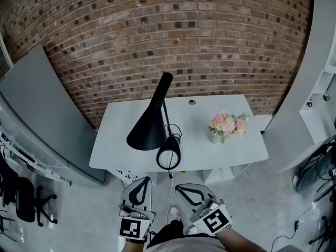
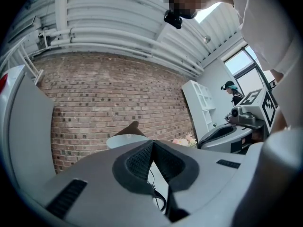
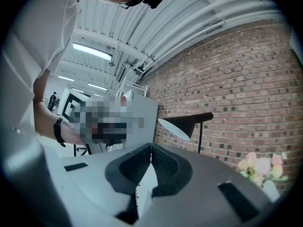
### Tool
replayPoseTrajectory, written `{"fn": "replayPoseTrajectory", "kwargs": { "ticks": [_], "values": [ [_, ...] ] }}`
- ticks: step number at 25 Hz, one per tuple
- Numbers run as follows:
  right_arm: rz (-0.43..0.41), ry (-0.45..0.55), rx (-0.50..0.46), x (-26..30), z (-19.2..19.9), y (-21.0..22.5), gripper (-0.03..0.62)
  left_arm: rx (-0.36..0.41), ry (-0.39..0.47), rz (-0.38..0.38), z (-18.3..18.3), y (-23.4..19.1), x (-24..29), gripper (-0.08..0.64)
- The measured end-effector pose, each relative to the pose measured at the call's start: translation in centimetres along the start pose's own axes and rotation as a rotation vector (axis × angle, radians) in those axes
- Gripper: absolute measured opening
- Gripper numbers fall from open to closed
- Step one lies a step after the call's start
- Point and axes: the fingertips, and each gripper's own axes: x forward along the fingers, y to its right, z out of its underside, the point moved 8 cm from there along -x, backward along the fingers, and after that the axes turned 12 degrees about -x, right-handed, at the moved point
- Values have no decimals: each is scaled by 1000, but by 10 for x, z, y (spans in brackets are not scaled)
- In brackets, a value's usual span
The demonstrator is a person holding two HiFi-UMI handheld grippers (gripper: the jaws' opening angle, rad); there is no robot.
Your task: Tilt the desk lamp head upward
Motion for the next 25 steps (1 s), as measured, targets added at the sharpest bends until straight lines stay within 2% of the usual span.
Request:
{"fn": "replayPoseTrajectory", "kwargs": {
  "ticks": [25],
  "values": [
    [4, 3, 51, -9, 6, 5, 18, 16, 16, -2, 1, 8, 4, 5]
  ]
}}
